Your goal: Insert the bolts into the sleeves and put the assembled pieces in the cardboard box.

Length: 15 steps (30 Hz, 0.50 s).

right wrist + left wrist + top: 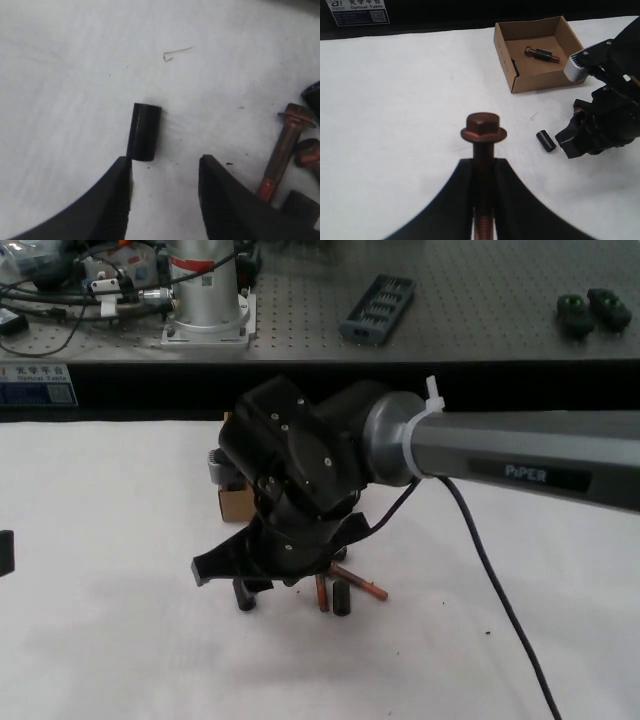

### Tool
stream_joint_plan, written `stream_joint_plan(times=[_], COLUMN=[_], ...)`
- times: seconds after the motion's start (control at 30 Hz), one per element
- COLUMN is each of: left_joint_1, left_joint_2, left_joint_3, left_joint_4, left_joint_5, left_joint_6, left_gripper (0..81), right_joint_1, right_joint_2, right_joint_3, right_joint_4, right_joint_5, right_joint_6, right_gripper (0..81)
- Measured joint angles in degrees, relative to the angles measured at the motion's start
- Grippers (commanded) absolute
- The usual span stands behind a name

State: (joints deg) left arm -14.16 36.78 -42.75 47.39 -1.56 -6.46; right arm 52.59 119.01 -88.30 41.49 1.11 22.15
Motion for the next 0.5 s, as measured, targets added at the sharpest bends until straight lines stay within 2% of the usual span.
stream_joint_plan(times=[0.5], left_joint_1=[0.0], left_joint_2=[0.0], left_joint_3=[0.0], left_joint_4=[1.52], left_joint_5=[0.0], left_joint_6=[1.7], left_gripper=[0.6], right_joint_1=[0.63], right_joint_2=[5.43], right_joint_3=[-4.87], right_joint_4=[-1.93], right_joint_5=[0.37], right_joint_6=[5.9], right_gripper=[32.8])
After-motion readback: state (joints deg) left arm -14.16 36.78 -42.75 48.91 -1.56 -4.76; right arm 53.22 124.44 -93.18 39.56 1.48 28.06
